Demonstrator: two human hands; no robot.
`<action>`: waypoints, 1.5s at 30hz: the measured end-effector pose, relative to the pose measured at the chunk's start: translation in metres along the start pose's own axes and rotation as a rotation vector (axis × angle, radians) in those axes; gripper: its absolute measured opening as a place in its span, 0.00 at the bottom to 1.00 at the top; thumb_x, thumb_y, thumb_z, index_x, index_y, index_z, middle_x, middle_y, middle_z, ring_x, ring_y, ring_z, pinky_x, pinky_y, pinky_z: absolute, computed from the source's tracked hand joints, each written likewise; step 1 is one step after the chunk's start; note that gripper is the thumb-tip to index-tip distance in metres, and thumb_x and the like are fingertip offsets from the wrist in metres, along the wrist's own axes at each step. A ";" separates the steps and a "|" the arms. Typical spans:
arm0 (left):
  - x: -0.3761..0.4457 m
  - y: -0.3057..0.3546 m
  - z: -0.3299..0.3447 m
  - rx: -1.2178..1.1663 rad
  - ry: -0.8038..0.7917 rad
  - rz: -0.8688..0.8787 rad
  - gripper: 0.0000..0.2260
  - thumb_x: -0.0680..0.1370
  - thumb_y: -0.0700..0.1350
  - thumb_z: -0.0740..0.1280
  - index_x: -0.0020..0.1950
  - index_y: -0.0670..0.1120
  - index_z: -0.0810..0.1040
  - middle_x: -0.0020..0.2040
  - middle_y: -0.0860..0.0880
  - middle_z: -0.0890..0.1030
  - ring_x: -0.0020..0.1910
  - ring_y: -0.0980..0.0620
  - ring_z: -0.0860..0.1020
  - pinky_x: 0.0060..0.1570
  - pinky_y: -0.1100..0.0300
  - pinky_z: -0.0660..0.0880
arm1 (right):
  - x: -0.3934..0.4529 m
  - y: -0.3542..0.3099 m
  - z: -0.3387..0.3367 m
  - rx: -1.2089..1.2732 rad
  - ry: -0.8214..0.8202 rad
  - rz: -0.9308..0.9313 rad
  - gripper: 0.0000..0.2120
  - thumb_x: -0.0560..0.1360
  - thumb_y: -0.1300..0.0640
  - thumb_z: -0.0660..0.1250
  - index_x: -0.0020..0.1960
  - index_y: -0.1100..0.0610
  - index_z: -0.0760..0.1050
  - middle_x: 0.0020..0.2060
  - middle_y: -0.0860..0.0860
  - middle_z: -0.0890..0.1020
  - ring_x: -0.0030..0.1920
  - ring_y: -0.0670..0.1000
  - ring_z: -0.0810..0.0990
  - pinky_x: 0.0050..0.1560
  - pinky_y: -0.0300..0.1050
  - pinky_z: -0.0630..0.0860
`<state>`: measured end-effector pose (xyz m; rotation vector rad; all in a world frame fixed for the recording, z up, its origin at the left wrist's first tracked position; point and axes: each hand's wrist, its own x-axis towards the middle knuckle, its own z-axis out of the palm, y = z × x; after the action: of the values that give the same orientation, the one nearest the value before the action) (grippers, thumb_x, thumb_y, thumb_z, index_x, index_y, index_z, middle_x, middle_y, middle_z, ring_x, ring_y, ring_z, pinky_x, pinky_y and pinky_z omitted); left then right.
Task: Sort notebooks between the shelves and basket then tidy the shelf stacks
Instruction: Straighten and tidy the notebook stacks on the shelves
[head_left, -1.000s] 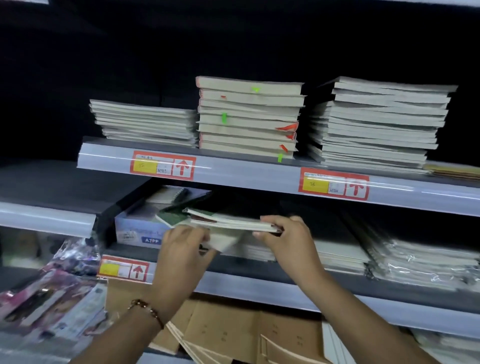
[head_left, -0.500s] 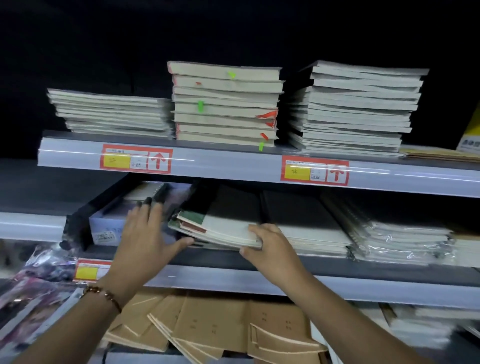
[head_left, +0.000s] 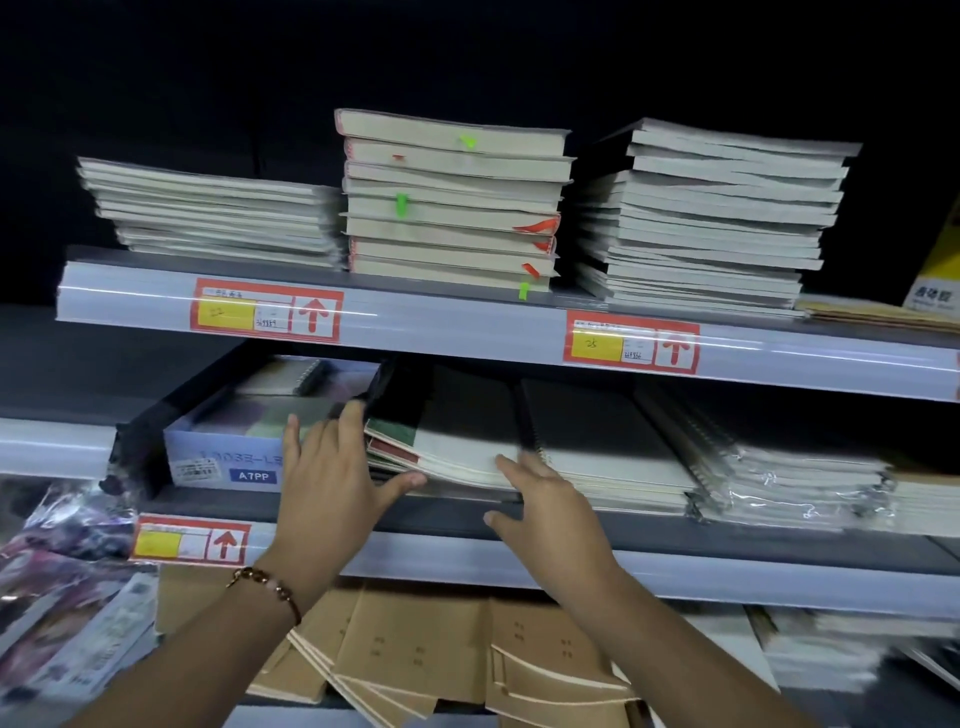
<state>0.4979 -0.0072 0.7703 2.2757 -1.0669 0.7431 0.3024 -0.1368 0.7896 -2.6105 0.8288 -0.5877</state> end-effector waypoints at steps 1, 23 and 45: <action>0.003 -0.002 -0.001 0.028 0.008 0.031 0.42 0.66 0.73 0.66 0.67 0.43 0.70 0.52 0.41 0.80 0.57 0.39 0.77 0.71 0.38 0.61 | 0.005 0.003 -0.003 -0.096 0.000 -0.044 0.27 0.79 0.49 0.66 0.77 0.45 0.63 0.78 0.47 0.62 0.74 0.49 0.66 0.69 0.42 0.68; 0.034 -0.021 -0.016 0.025 -0.184 0.151 0.22 0.73 0.61 0.71 0.56 0.44 0.80 0.45 0.40 0.80 0.47 0.36 0.78 0.45 0.49 0.71 | 0.023 0.029 0.001 0.195 0.278 0.072 0.09 0.75 0.51 0.73 0.54 0.49 0.78 0.46 0.45 0.77 0.46 0.47 0.78 0.45 0.39 0.73; 0.018 -0.017 0.016 0.100 -0.048 0.292 0.25 0.74 0.62 0.69 0.64 0.47 0.76 0.50 0.41 0.74 0.48 0.38 0.74 0.51 0.44 0.72 | 0.001 -0.020 0.034 0.541 0.157 0.268 0.34 0.77 0.50 0.64 0.79 0.49 0.56 0.70 0.48 0.72 0.40 0.34 0.77 0.38 0.25 0.69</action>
<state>0.5252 -0.0178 0.7672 2.2559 -1.4348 0.8766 0.3289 -0.1156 0.7692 -1.9501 0.8976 -0.8139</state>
